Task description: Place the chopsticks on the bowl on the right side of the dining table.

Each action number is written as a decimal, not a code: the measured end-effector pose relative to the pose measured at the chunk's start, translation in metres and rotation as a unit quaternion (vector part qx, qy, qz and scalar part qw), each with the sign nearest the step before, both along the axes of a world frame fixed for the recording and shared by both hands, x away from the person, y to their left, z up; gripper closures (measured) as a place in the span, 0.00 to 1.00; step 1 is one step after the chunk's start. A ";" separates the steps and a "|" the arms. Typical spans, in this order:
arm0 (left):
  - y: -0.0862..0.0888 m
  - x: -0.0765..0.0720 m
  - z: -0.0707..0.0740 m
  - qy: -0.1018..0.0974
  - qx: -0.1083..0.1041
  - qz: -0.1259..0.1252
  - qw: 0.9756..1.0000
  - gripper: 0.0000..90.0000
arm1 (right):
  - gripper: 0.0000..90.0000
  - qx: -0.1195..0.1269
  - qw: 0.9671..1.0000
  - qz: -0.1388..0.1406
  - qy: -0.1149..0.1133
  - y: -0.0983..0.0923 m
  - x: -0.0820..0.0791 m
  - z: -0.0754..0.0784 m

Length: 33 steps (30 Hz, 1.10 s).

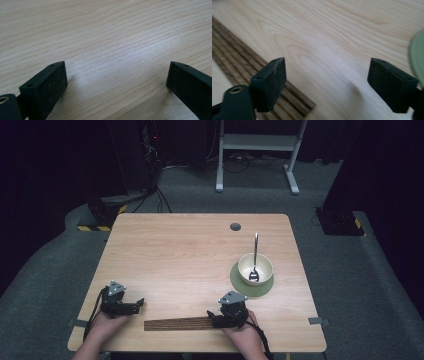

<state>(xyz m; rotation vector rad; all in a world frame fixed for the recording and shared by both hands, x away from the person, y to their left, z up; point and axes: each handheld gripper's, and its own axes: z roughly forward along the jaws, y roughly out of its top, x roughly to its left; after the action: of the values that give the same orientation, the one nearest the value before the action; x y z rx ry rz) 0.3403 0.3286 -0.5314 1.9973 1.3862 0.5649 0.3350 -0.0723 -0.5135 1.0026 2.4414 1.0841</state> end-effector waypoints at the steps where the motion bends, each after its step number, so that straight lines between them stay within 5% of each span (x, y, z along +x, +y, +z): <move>1: 0.000 0.000 0.000 0.000 0.000 0.000 1.000 0.04 | 0.22 0.005 1.000 0.004 0.003 0.002 -0.001 0.000; 6: 0.000 0.000 0.000 0.000 0.000 -0.001 1.000 0.04 | 0.33 0.015 1.000 0.022 0.009 0.008 -0.003 0.001; 11: 0.001 0.000 0.000 0.000 0.000 -0.003 1.000 0.04 | 0.55 0.009 0.999 0.044 0.011 0.009 -0.007 0.001; 21: 0.001 0.000 0.000 0.000 0.000 -0.003 1.000 0.04 | 0.75 0.011 0.998 0.059 0.013 0.006 -0.009 0.003; 33: 0.001 0.000 0.000 0.000 0.000 -0.003 1.000 0.04 | 0.81 0.010 0.998 0.062 0.028 0.001 -0.010 0.001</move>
<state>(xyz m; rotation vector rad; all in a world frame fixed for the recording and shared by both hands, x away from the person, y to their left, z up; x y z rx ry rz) 0.3402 0.3292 -0.5313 2.0007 1.3796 0.5627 0.3246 -0.0717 -0.5123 0.9094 2.5738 1.1352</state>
